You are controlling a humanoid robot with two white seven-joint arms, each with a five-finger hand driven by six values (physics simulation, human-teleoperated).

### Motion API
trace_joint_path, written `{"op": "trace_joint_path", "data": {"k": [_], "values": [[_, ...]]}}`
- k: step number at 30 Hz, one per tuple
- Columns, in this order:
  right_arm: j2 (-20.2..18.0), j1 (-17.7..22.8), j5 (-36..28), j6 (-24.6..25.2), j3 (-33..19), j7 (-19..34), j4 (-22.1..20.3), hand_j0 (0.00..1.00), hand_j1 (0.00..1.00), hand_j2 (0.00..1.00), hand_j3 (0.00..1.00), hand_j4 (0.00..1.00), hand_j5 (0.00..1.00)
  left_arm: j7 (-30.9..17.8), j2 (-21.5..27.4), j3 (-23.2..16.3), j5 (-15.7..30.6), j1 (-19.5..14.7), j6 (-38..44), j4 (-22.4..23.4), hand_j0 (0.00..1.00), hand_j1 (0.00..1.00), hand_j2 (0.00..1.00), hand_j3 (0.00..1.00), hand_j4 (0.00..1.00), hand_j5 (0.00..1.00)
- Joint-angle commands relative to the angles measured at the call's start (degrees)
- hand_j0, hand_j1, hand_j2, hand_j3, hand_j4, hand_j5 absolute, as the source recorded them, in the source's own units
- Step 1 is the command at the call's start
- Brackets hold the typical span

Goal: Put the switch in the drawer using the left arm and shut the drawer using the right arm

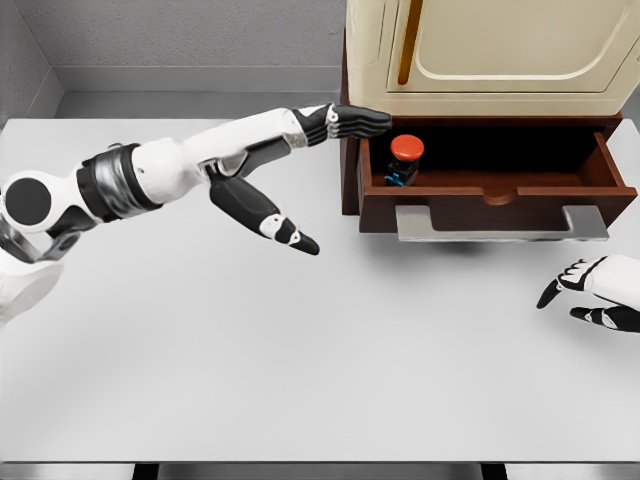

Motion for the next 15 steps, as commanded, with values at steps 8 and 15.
{"op": "trace_joint_path", "data": {"k": [8, 15], "values": [[-0.2, 0.0, -0.5, 0.1, 0.0, 0.1, -0.1, 0.59, 0.59, 0.59, 0.59, 0.59, 0.59, -1.7, -3.0, -0.9, 6.1, -3.1, 8.7, 5.6, 1.0, 1.0, 1.0, 1.0, 1.0, 1.0], [-0.1, 0.0, -0.5, 0.1, 0.0, 0.0, -0.3, 0.59, 0.59, 0.59, 0.59, 0.59, 0.59, -1.7, -7.3, -1.0, 6.0, -4.2, 12.6, 10.0, 1.0, 1.0, 1.0, 1.0, 1.0, 1.0]]}}
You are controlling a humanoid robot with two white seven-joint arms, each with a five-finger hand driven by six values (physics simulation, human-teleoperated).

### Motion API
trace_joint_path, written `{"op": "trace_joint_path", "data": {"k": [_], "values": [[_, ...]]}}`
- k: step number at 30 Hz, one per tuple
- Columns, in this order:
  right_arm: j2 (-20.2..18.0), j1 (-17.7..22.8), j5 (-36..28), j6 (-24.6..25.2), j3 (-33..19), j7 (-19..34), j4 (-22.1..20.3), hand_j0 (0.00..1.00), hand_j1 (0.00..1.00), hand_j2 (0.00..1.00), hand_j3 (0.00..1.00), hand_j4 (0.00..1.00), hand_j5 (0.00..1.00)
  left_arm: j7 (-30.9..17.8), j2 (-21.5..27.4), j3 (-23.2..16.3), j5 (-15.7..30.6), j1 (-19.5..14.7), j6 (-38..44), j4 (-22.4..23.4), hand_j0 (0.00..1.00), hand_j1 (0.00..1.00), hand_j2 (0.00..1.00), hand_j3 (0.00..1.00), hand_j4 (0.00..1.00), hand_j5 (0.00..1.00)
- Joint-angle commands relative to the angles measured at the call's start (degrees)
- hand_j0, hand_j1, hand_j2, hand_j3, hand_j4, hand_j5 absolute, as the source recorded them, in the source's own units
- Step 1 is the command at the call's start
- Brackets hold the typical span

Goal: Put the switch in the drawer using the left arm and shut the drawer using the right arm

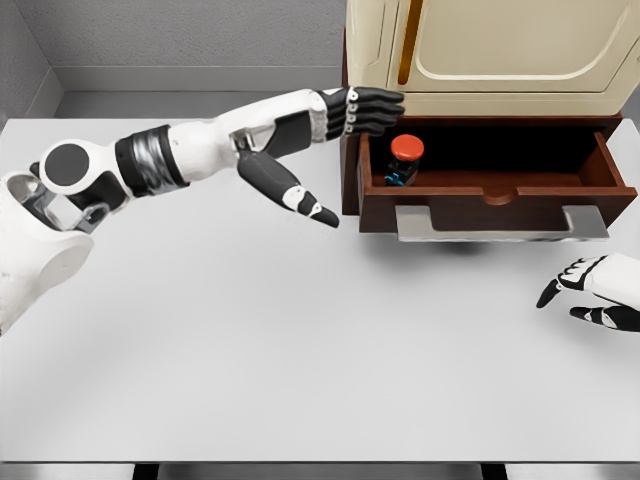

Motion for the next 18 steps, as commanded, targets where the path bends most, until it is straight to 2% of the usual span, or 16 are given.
{"op": "trace_joint_path", "data": {"k": [1, 10, 18], "values": [[-0.1, 0.0, -0.4, 0.1, 0.0, 0.0, -0.1, 0.59, 0.59, 0.59, 0.59, 0.59, 0.59, 0.1, -1.6, -0.1, 0.2, 0.0, 1.6, 1.4, 1.0, 1.0, 1.0, 1.0, 1.0, 1.0], [-0.1, 0.0, -0.4, 0.1, 0.0, 0.0, -0.1, 0.59, 0.59, 0.59, 0.59, 0.59, 0.59, 0.3, -2.4, -0.5, -0.7, 0.3, 1.8, 5.4, 1.0, 1.0, 1.0, 1.0, 1.0, 1.0], [-0.1, 0.0, -0.4, 0.1, 0.0, 0.0, -0.2, 0.59, 0.59, 0.59, 0.59, 0.59, 0.59, 0.5, -5.1, -0.9, -6.1, 0.6, 1.8, 7.4, 1.0, 1.0, 1.0, 1.0, 1.0, 1.0]]}}
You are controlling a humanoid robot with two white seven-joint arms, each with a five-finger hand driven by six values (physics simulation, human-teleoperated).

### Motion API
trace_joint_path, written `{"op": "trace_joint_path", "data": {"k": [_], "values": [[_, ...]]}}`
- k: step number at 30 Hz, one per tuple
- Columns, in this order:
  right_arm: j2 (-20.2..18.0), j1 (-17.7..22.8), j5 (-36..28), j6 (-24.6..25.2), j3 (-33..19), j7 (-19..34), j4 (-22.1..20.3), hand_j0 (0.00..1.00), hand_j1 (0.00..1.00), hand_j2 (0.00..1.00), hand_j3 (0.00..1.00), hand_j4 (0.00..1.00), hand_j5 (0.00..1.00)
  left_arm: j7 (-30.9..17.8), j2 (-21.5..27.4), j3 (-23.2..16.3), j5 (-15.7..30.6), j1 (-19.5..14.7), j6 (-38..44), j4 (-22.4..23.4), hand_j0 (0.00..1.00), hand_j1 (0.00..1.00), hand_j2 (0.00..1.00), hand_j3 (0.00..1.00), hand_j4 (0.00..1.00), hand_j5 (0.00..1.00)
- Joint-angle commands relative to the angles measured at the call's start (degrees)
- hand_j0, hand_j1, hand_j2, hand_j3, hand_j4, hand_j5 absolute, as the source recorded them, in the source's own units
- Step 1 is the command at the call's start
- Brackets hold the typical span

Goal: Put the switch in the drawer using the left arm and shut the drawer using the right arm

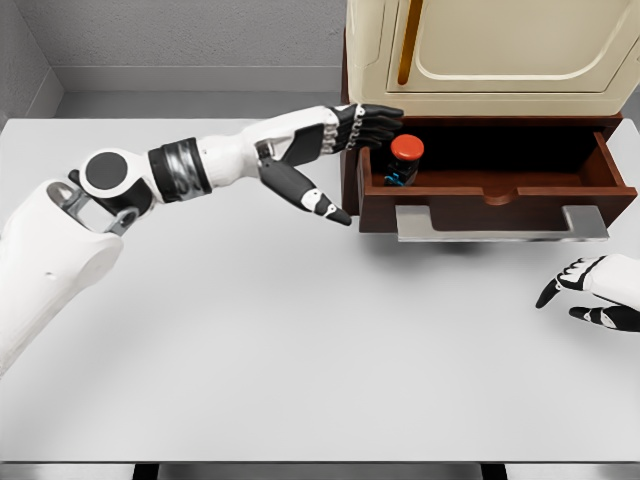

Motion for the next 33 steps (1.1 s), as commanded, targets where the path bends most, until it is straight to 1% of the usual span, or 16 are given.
{"op": "trace_joint_path", "data": {"k": [1, 3, 7, 9, 11, 16, 19, 22, 26, 29, 33], "values": [[-0.1, 0.0, -0.4, 0.1, 0.0, 0.0, 0.0, 0.59, 0.59, 0.59, 0.59, 0.59, 0.59, 0.1, -1.2, -0.1, -1.2, 0.0, 0.0, 0.3, 1.0, 1.0, 1.0, 1.0, 1.0, 1.0], [-0.1, 0.0, -0.4, 0.1, 0.0, 0.0, -0.1, 0.59, 0.59, 0.59, 0.59, 0.59, 0.59, 0.1, -2.2, 0.0, -2.2, 0.0, 0.0, 0.3, 1.0, 1.0, 1.0, 1.0, 1.0, 1.0], [-0.1, 0.0, -0.4, 0.1, 0.0, 0.0, -0.1, 0.58, 0.58, 0.58, 0.58, 0.58, 0.58, 0.2, -2.4, -0.4, -2.5, -0.3, 0.9, 0.8, 1.0, 1.0, 1.0, 1.0, 1.0, 1.0], [-0.1, 0.0, -0.4, 0.1, 0.0, 0.0, -0.1, 0.58, 0.58, 0.58, 0.58, 0.58, 0.58, 0.2, -3.6, -0.3, -3.9, -0.4, 1.9, 1.3, 1.0, 1.0, 1.0, 1.0, 1.0, 1.0], [-0.1, 0.0, -0.4, 0.1, 0.0, 0.0, -0.1, 0.58, 0.58, 0.58, 0.58, 0.58, 0.58, 0.2, -4.8, -0.3, -4.4, -0.6, 1.9, 1.7, 1.0, 1.0, 1.0, 1.0, 1.0, 1.0], [-0.1, 0.1, -0.4, 0.1, 0.0, 0.0, 0.0, 0.58, 0.58, 0.58, 0.58, 0.58, 0.58, 0.3, -4.3, 0.2, -4.5, -0.7, 1.9, 1.9, 1.0, 1.0, 1.0, 1.0, 1.0, 1.0], [-0.1, 0.0, -0.4, 0.1, 0.0, 0.0, 0.1, 0.58, 0.58, 0.58, 0.58, 0.58, 0.58, 0.2, -4.1, 1.9, -4.5, -0.5, 1.9, 2.0, 1.0, 1.0, 1.0, 1.0, 1.0, 1.0], [-0.1, 0.0, -0.4, 0.1, 0.0, 0.0, 0.1, 0.58, 0.58, 0.58, 0.58, 0.58, 0.58, 0.2, -4.0, 2.6, -4.5, -0.5, 1.9, 3.4, 1.0, 1.0, 1.0, 1.0, 1.0, 1.0], [-0.1, 0.0, -0.4, 0.1, 0.0, 0.0, 0.1, 0.59, 0.59, 0.59, 0.59, 0.59, 0.59, 0.3, -4.1, 2.4, -5.2, -0.7, 1.9, 4.6, 1.0, 1.0, 1.0, 1.0, 1.0, 1.0], [-0.1, 0.0, -0.4, 0.1, 0.0, 0.0, 0.1, 0.58, 0.58, 0.58, 0.58, 0.58, 0.58, 0.2, -4.5, 2.3, -7.0, -0.4, 1.9, 4.9, 1.0, 1.0, 1.0, 1.0, 1.0, 1.0], [-0.1, 0.1, -0.4, 0.1, 0.0, 0.0, 0.0, 0.58, 0.58, 0.58, 0.58, 0.58, 0.58, 0.2, -4.8, 0.8, -7.5, -0.4, 1.9, 4.8, 1.0, 1.0, 1.0, 1.0, 1.0, 1.0]]}}
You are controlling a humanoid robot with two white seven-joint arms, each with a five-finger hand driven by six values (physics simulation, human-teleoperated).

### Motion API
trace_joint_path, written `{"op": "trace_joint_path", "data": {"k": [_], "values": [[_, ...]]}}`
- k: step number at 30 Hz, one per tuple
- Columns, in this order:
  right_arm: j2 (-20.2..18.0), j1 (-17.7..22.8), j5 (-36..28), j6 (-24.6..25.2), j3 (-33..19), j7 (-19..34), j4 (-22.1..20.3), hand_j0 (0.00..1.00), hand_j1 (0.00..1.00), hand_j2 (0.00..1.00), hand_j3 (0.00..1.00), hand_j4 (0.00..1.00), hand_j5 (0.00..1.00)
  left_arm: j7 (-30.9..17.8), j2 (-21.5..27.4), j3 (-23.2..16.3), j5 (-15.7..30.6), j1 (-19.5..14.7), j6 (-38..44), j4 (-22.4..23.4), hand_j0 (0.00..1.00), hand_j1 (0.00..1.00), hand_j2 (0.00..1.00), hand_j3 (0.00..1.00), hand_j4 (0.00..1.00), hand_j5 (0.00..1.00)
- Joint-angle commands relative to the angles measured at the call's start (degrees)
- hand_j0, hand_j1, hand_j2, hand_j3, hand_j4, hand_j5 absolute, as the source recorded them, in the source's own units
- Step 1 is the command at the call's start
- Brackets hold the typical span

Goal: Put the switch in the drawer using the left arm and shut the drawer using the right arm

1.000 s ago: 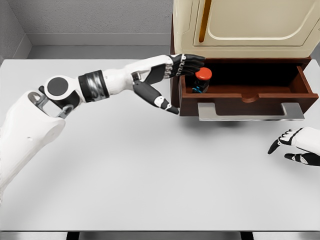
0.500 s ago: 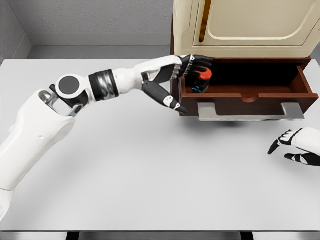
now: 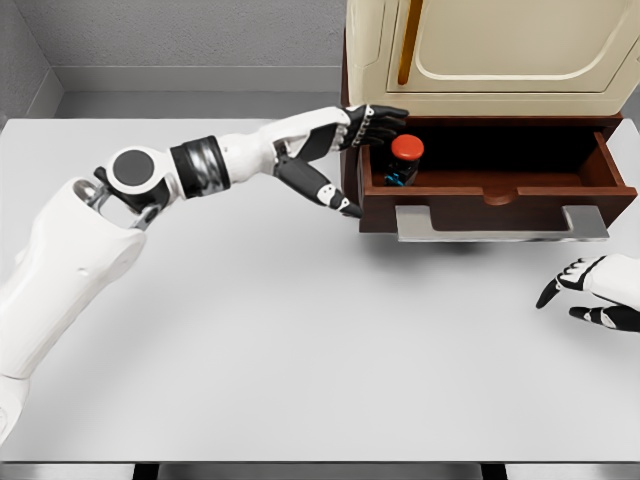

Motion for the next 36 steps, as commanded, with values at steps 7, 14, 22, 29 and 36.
{"op": "trace_joint_path", "data": {"k": [7, 14, 22, 29, 36], "values": [[-0.1, -0.1, -0.4, 0.1, 0.0, 0.0, 0.0, 0.59, 0.59, 0.59, 0.59, 0.59, 0.59, 0.0, -4.4, -0.9, -3.2, -0.4, 0.1, 0.0, 1.0, 1.0, 1.0, 1.0, 1.0, 1.0], [-0.1, -0.1, -0.4, 0.1, 0.0, 0.1, 0.3, 0.59, 0.59, 0.59, 0.59, 0.59, 0.59, 0.0, -11.4, -0.8, -7.7, -1.8, 0.1, 0.1, 1.0, 1.0, 1.0, 1.0, 1.0, 1.0], [-0.3, -0.1, -0.5, 0.1, -0.1, 0.1, -0.3, 0.57, 0.57, 0.57, 0.57, 0.57, 0.57, 0.0, -8.5, 0.6, -7.7, -1.1, 0.0, -3.3, 1.0, 1.0, 1.0, 1.0, 1.0, 1.0], [-0.2, -0.2, -0.4, 0.1, -0.1, 0.1, -0.3, 0.57, 0.57, 0.57, 0.57, 0.57, 0.57, 0.0, -8.3, 0.6, -9.3, -1.1, -0.5, -11.4, 1.0, 1.0, 1.0, 1.0, 1.0, 1.0], [-0.1, -0.2, -0.4, 0.1, 0.0, 0.0, -0.3, 0.58, 0.58, 0.58, 0.58, 0.58, 0.58, 0.0, -5.5, 2.3, -9.2, -0.8, -0.3, -9.2, 1.0, 1.0, 1.0, 1.0, 1.0, 1.0]]}}
